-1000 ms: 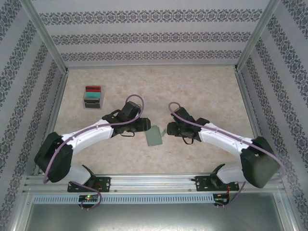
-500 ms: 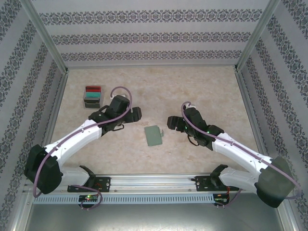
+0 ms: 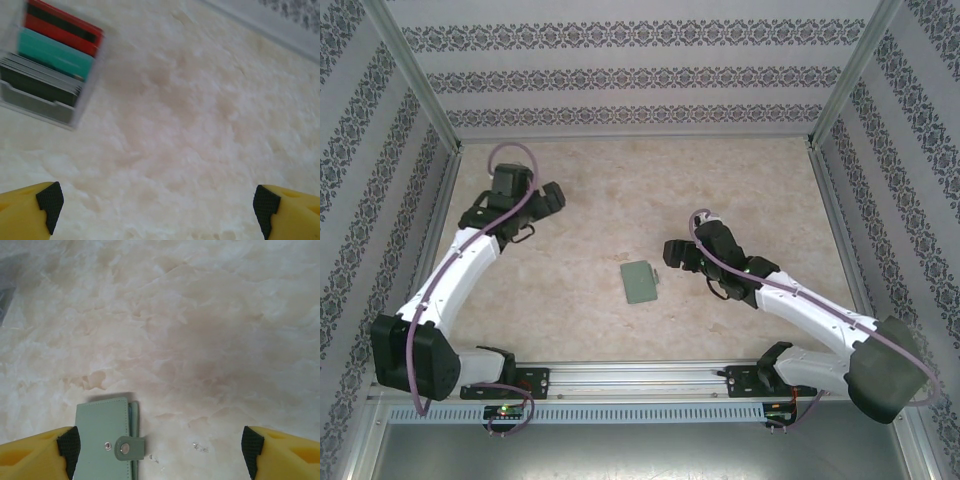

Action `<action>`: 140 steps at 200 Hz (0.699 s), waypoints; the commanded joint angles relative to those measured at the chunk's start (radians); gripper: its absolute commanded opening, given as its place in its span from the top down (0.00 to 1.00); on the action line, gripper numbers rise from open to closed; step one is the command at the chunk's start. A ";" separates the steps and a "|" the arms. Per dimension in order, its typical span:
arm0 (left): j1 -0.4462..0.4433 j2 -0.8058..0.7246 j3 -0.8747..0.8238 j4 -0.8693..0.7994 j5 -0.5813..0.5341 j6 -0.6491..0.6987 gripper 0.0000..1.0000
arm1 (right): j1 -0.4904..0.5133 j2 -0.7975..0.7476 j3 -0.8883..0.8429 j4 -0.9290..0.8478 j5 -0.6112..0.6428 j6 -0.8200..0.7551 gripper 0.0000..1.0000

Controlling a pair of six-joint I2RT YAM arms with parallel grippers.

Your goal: Put the credit cards into the card holder

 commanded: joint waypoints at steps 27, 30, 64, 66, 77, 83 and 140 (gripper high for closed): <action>0.280 0.119 0.146 -0.058 0.231 0.003 0.01 | -0.013 0.070 0.090 0.012 -0.156 -0.015 0.12; 0.298 0.131 0.158 -0.060 0.248 -0.002 0.01 | -0.014 0.073 0.093 0.011 -0.164 -0.013 0.12; 0.450 0.248 0.247 -0.021 0.429 -0.003 0.01 | -0.013 0.104 0.102 0.011 -0.191 -0.007 0.11; 0.457 0.256 0.250 -0.016 0.444 -0.005 0.01 | -0.013 0.105 0.102 0.010 -0.191 -0.009 0.11; 0.484 0.312 0.290 -0.028 0.463 -0.016 0.01 | -0.015 0.113 0.108 0.004 -0.192 -0.012 0.10; 0.490 0.338 0.313 -0.041 0.439 -0.010 0.01 | -0.015 0.118 0.114 -0.001 -0.193 -0.013 0.10; 0.562 0.610 0.417 0.086 0.612 -0.047 0.01 | -0.016 0.124 0.134 -0.036 -0.207 -0.006 0.10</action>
